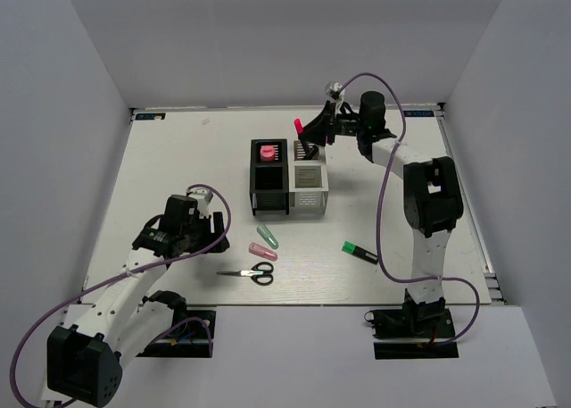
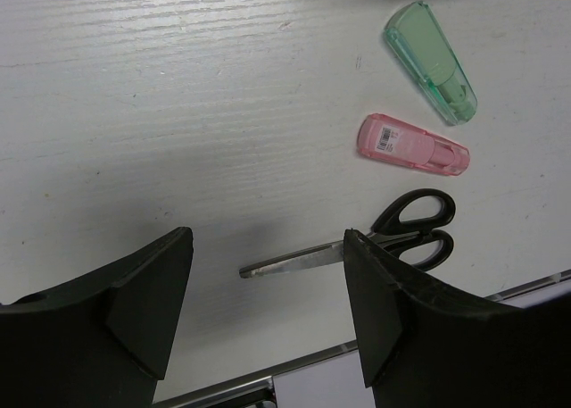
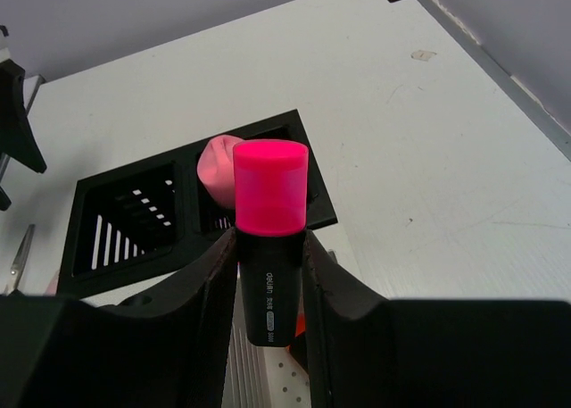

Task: Sort the stationery into containers
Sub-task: Place the pen in the storage box.

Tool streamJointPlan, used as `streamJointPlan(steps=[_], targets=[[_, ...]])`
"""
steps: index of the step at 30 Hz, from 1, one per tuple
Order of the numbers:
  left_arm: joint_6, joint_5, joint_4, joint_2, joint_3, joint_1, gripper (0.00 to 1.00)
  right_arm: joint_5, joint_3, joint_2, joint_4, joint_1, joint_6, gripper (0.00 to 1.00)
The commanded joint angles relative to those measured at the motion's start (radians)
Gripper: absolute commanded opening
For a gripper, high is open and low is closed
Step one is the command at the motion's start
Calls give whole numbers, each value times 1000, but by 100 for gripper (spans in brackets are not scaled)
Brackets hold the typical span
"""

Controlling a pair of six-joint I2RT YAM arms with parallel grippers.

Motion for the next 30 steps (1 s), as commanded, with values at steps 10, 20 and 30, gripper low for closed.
streamJointPlan(steps=[10, 20, 30], targets=[[13, 9, 6, -9, 15, 5, 79, -2, -57, -17, -86, -11, -171, 50], [7, 16, 9, -15, 12, 5, 75, 6, -59, -109, -74, -17, -50, 39], [3, 28, 3, -39, 15, 6, 0, 187, 277, -270, -1368, -76, -477, 73]])
